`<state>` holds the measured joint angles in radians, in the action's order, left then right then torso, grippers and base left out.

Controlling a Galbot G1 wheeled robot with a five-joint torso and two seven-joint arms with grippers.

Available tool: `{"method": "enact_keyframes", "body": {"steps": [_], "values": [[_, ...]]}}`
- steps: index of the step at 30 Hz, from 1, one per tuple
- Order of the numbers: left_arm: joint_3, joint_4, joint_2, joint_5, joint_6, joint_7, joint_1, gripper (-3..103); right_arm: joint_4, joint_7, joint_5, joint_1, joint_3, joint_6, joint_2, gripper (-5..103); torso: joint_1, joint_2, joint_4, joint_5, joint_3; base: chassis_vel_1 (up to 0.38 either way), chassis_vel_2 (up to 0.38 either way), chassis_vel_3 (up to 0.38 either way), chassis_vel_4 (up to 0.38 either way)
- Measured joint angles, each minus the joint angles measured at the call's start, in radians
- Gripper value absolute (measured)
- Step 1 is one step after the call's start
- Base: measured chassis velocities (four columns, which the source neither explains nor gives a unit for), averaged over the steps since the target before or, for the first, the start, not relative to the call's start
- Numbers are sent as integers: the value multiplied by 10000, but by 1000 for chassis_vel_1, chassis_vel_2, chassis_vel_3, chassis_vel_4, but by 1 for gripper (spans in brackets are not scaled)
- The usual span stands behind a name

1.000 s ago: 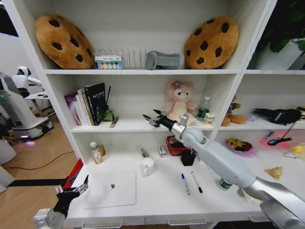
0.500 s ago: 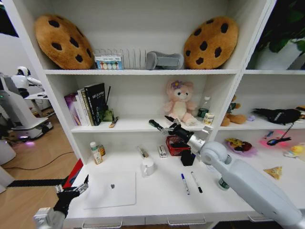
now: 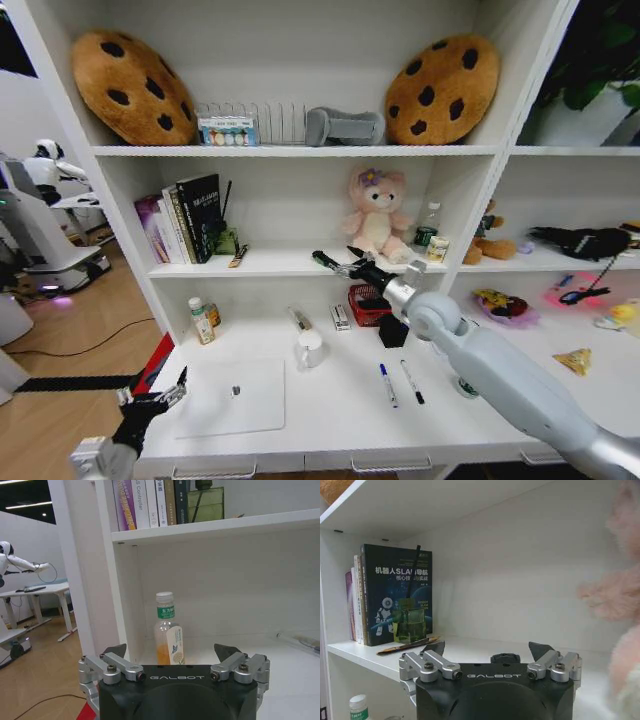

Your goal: Organize the objects on the table.

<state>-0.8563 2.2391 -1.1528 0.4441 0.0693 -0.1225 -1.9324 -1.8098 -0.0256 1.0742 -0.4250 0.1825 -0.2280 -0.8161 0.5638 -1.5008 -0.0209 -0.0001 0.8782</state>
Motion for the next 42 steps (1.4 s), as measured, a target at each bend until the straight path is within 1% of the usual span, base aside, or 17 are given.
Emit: {"method": "enact_keyframes", "body": {"steps": [1,2,5,6,9,15,17,19,24,26,27,29,30,31,32,34,42], "values": [[-1,-8,1,0,0,3,0,99,177,-90,84,308,230,-197,-149,93,0,0,-1,-2,0,0,0,0,0],[-1,-8,1,0,0,3,0,99,177,-90,84,308,230,-197,-149,93,0,0,-1,-2,0,0,0,0,0],[-36,-56,-2,11,0,3,-12,99,636,-524,584,958,604,-723,-540,80,0,0,-4,-1,0,0,0,0,0],[-36,-56,-2,11,0,3,-12,99,636,-524,584,958,604,-723,-540,80,0,0,-4,-1,0,0,0,0,0],[-49,-104,5,30,0,3,5,99,814,-839,755,1154,673,-1039,-642,65,0,0,-4,0,0,0,0,0,0],[-46,-203,51,58,-1,-3,66,99,583,-1027,889,932,493,-1409,-455,60,-1,0,-8,1,-1,0,0,0,0],[-33,-226,65,62,-1,-5,81,99,517,-1036,899,834,445,-1459,-401,61,0,0,-9,1,-1,0,0,0,0],[-2,-260,108,75,5,-12,119,99,485,-1058,878,714,394,-1510,-371,66,-1,0,-6,1,-2,0,0,0,0],[2,-294,148,104,16,-31,141,99,584,-1126,823,747,435,-1598,-392,68,-1,-1,-5,2,-1,0,0,0,0],[1,-320,151,117,16,-36,145,99,693,-1169,778,846,486,-1633,-451,61,-1,0,-5,1,-2,0,0,0,0],[1,-320,151,117,16,-36,145,99,693,-1169,778,846,486,-1633,-451,61,-1,0,-5,1,-2,0,0,0,0],[0,-340,144,119,17,-36,152,99,720,-1180,772,885,511,-1644,-471,51,-1,0,-3,1,-1,0,0,0,0],[0,-340,144,119,17,-36,152,99,720,-1180,772,885,511,-1644,-471,51,-1,0,-3,1,-1,0,0,0,0],[0,-345,139,120,17,-36,157,99,722,-1181,769,893,518,-1644,-472,45,-1,0,-5,1,-2,0,0,0,0],[0,-345,139,120,17,-36,157,99,722,-1181,769,893,518,-1644,-472,45,-1,0,-5,1,-2,0,0,0,0],[2,-356,120,121,17,-36,164,99,723,-1186,767,906,519,-1642,-471,35,-1,0,-5,1,-1,0,0,0,0],[18,-362,66,105,17,-36,162,99,776,-1192,673,1009,500,-1542,-480,33,-1,0,-4,1,-1,0,0,0,0]]}}
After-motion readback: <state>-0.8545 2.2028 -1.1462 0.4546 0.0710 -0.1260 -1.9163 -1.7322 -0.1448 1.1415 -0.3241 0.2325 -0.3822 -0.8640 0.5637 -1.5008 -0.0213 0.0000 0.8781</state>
